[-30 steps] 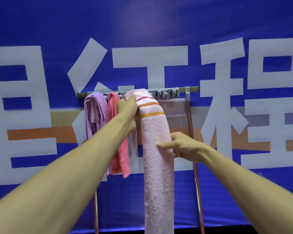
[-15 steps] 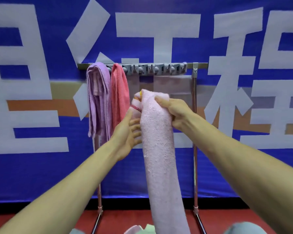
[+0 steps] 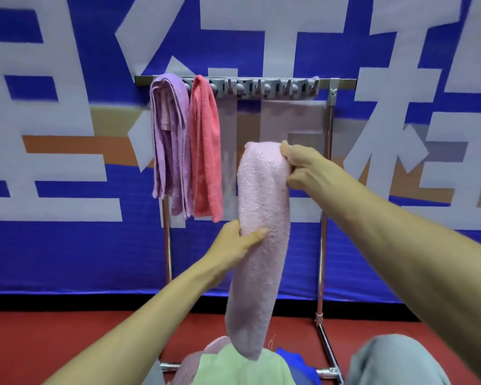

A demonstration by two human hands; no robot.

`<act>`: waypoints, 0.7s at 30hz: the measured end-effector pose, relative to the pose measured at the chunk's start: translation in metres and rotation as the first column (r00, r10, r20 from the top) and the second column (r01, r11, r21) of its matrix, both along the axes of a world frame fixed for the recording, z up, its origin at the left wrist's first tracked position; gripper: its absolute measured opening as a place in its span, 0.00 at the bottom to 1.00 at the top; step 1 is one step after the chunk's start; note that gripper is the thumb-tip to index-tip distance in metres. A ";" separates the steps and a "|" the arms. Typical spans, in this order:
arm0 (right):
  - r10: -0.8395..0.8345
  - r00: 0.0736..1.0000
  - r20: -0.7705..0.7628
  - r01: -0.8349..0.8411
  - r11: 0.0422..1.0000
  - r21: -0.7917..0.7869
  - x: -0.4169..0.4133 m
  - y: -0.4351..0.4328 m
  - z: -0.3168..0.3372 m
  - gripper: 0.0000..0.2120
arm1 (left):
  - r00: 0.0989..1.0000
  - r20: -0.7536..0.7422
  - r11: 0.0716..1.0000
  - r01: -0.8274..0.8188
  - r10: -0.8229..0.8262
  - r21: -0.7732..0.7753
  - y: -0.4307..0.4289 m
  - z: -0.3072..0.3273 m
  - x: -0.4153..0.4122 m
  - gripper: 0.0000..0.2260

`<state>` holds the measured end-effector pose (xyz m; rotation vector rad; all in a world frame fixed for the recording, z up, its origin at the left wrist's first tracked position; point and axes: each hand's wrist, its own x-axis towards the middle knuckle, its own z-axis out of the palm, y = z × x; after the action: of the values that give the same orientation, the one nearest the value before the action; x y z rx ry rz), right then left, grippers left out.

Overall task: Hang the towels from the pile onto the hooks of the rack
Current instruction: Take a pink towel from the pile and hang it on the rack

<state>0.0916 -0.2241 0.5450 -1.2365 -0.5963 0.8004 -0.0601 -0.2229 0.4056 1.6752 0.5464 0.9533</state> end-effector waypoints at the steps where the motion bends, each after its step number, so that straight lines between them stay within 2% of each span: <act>1: -0.012 1.000 0.003 0.012 1.000 -0.010 0.006 0.006 -0.001 0.19 | 1.000 0.000 1.000 0.000 0.000 -0.010 -0.001 -0.005 0.002 0.04; 3: -0.021 1.000 0.002 0.021 1.000 0.002 0.019 0.022 -0.002 0.20 | 0.999 0.040 0.998 -0.018 0.020 -0.056 0.000 -0.011 0.004 0.07; 8: -0.010 1.000 -0.014 0.011 0.999 0.053 0.012 -0.003 -0.002 0.11 | 0.996 0.059 0.992 -0.053 0.060 -0.117 0.012 -0.009 -0.005 0.06; 10: -0.018 0.999 0.044 0.015 0.999 0.049 0.021 -0.009 -0.008 0.13 | 0.996 0.084 0.992 -0.029 0.040 -0.120 0.012 0.006 -0.010 0.08; 12: -0.033 0.991 0.132 0.032 0.999 0.012 0.028 -0.015 -0.014 0.12 | 0.991 0.132 0.989 0.025 -0.006 -0.143 0.009 0.027 -0.012 0.09; 14: -0.013 0.979 0.206 0.027 0.998 -0.062 0.033 -0.021 -0.019 0.08 | 0.986 0.159 0.960 0.100 -0.060 -0.260 0.007 0.053 -0.011 0.10; 17: 0.131 0.958 0.254 -0.069 0.969 -0.239 0.041 -0.034 -0.024 0.11 | 0.989 0.122 0.933 0.125 -0.088 -0.337 0.007 0.084 -0.004 0.10; 19: 0.223 0.878 0.425 -0.047 0.921 -0.386 0.047 -0.044 -0.023 0.15 | 0.998 0.068 0.972 0.009 0.007 -0.234 0.014 0.101 0.007 0.11; 21: 0.248 0.730 0.637 0.069 0.900 -0.430 0.048 -0.051 -0.018 0.17 | 0.993 -0.004 0.990 -0.119 0.119 -0.071 0.017 0.118 0.018 0.12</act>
<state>0.1398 -0.2750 0.5266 -1.9560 -1.1305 0.5467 -0.0417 -0.2056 0.5238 1.5930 0.6793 1.0083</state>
